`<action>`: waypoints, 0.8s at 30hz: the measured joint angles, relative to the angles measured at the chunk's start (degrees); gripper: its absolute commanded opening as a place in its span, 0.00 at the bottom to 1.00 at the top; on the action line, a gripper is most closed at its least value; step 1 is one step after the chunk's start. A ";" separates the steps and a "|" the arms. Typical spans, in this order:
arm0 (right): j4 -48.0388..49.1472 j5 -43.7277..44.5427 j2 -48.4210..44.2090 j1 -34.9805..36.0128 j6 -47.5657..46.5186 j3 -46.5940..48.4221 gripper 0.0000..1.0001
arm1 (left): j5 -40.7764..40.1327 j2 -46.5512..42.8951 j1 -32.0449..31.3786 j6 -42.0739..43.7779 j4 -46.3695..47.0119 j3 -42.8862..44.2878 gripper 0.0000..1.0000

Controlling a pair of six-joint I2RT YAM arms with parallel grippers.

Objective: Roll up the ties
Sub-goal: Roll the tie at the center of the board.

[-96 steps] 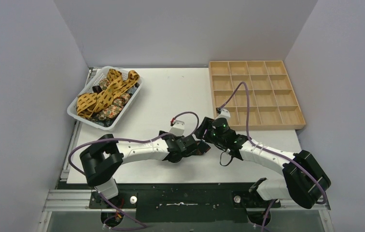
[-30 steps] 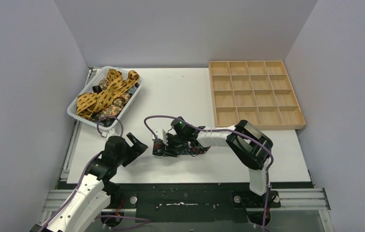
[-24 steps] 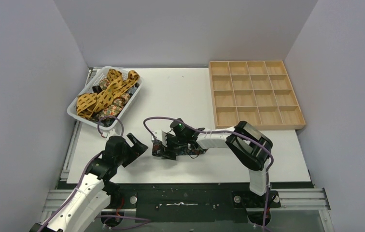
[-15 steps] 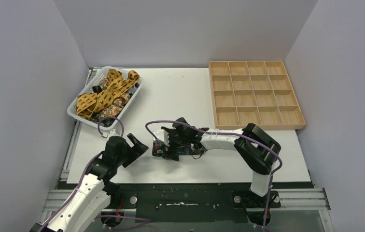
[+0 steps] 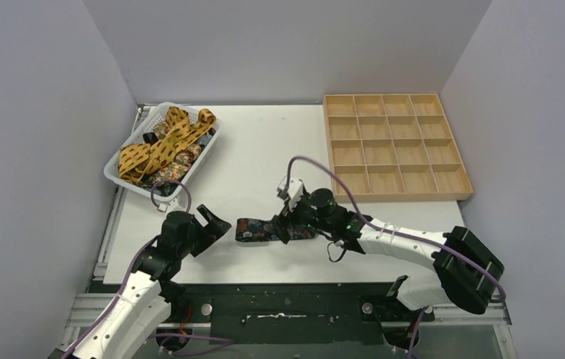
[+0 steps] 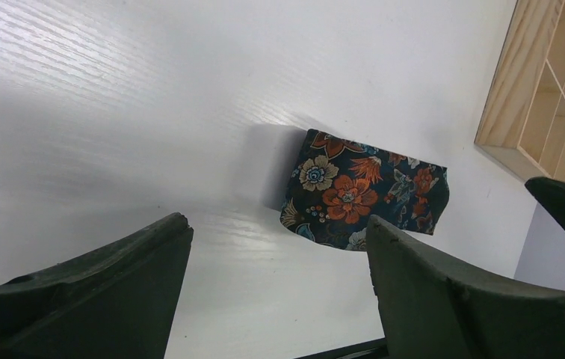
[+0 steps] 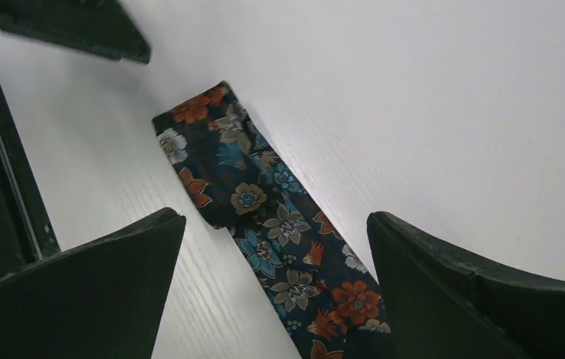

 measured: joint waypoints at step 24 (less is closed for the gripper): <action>7.34 -6.49 12.26 -6.45 58.64 -2.27 0.45 | 7.52 4.44 0.26 1.51 9.73 -2.93 0.85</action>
